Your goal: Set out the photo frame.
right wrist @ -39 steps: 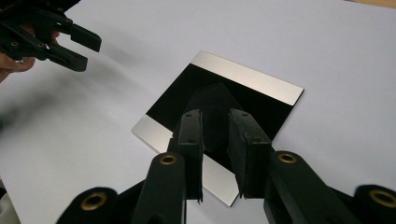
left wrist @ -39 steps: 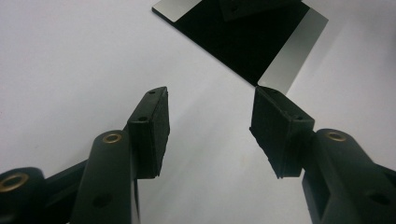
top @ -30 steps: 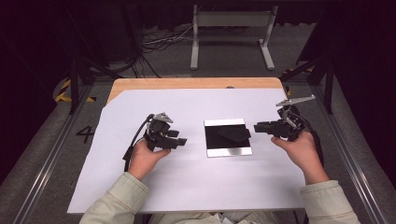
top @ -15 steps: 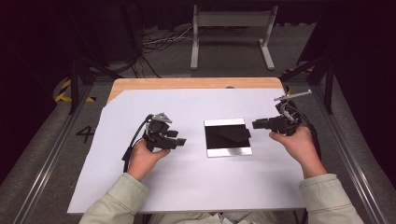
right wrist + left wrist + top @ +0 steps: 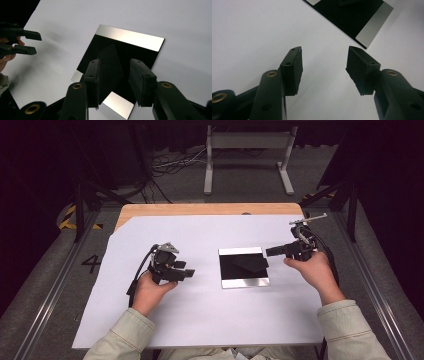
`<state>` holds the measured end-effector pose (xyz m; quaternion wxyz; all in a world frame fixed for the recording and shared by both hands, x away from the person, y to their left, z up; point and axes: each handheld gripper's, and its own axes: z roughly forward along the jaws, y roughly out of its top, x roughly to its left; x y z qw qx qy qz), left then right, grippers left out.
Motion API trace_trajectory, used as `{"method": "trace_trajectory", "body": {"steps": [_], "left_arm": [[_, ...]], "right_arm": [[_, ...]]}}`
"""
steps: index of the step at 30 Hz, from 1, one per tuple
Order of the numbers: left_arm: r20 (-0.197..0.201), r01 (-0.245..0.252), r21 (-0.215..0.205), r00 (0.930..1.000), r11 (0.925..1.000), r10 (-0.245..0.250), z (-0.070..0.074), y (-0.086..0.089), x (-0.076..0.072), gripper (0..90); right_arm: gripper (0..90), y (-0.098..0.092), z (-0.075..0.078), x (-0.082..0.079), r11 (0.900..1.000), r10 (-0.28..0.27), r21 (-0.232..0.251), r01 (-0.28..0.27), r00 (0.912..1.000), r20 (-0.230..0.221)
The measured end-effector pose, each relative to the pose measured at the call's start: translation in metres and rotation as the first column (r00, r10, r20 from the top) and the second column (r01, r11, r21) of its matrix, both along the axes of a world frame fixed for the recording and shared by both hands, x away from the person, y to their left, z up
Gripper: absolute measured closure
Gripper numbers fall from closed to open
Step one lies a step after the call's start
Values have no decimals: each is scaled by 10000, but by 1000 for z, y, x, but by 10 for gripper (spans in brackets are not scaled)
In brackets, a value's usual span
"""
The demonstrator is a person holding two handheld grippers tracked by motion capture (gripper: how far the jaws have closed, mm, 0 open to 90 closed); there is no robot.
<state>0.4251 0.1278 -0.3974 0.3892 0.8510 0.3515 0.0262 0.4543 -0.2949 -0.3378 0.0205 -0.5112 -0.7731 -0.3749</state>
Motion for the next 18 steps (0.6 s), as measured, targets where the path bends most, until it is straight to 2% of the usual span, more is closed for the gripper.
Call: {"method": "trace_trajectory", "body": {"steps": [1, 2, 11, 18], "left_arm": [[0, 0, 0, 10000, 10000, 0, 0, 0, 0, 474], [-3, 4, 19, 10000, 10000, -4, 0, 1, 0, 474], [-46, -111, 19, 9999, 9999, 111, -2, 4, -1, 473], [-63, -137, 12, 9999, 9999, 137, -2, 4, -1, 473]], "right_arm": [[607, 0, 0, 0, 10000, 0, 0, 0, 10000, 0], [576, 1, -2, 3, 9999, -100, 84, 102, 9997, -235], [518, 1, -11, 11, 9987, -463, 151, 481, 9940, -993], [505, 4, -20, 15, 9989, -436, 114, 457, 9885, -1446]]}}
